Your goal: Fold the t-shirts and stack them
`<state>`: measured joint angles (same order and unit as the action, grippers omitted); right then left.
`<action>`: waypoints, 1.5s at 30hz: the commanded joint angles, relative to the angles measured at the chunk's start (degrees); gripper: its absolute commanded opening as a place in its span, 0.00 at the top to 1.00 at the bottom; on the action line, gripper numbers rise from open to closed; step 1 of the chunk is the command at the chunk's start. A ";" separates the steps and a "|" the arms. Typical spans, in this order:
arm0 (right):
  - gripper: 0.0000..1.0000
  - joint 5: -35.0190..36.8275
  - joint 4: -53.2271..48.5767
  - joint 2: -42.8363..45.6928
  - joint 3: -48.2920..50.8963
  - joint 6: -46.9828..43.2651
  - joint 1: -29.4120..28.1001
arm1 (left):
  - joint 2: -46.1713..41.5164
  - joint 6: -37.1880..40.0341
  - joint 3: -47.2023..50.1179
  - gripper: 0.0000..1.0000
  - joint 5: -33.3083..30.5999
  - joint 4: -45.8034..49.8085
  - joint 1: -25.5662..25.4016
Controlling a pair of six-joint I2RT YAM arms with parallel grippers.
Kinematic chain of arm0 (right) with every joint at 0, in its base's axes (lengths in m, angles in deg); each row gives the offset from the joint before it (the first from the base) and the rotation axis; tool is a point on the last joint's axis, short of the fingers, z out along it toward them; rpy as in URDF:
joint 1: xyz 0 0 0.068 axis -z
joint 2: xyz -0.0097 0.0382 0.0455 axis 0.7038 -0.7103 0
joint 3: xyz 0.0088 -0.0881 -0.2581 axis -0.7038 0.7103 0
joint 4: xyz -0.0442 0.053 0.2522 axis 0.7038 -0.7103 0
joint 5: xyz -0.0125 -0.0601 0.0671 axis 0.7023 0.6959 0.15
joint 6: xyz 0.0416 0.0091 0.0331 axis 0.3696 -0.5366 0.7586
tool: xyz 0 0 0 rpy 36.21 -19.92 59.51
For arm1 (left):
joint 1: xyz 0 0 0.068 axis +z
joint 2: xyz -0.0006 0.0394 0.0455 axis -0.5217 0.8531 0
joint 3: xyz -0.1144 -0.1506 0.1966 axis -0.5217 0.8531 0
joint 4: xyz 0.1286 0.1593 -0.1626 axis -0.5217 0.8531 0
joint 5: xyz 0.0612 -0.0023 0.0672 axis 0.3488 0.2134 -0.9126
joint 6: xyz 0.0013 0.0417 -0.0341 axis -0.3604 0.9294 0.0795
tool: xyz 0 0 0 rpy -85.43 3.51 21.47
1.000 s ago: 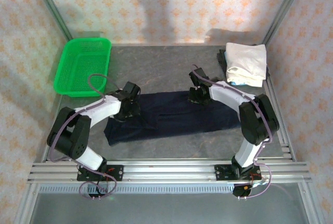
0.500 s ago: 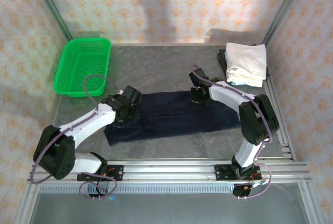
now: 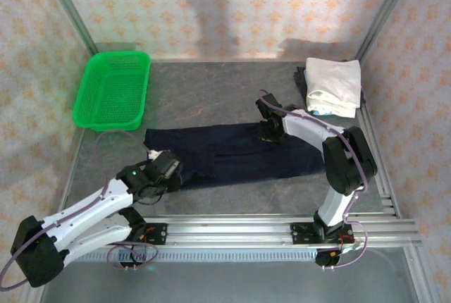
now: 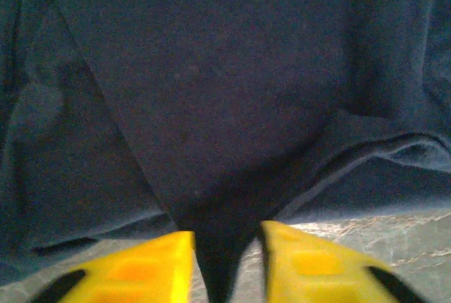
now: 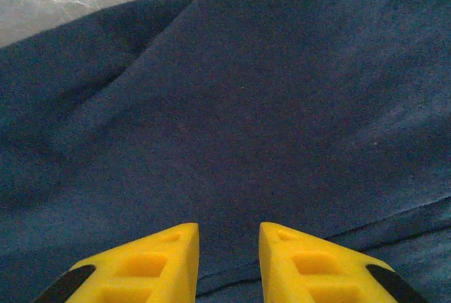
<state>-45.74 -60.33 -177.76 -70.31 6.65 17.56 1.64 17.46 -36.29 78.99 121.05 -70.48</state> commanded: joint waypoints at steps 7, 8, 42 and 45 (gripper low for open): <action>0.72 2.70 -2.96 -0.94 -4.33 -0.93 0.27 | -2.02 2.16 -4.20 0.37 -4.84 -5.10 -0.34; 0.72 2.75 -2.74 -0.95 -4.30 -0.87 0.28 | -0.64 2.42 -4.73 0.34 -5.99 -6.34 -0.21; 0.73 4.95 -1.85 -4.52 -4.22 -1.76 8.07 | 20.32 13.43 -13.26 0.26 0.97 -9.95 2.63; 0.74 5.74 -1.99 -6.84 -4.21 -1.45 8.07 | 25.49 12.94 -14.87 0.28 1.83 -13.72 7.41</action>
<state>-42.74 -61.46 -182.13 -73.63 5.56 25.56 22.99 30.92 -49.21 82.34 109.27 -66.34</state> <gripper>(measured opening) 0.261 0.727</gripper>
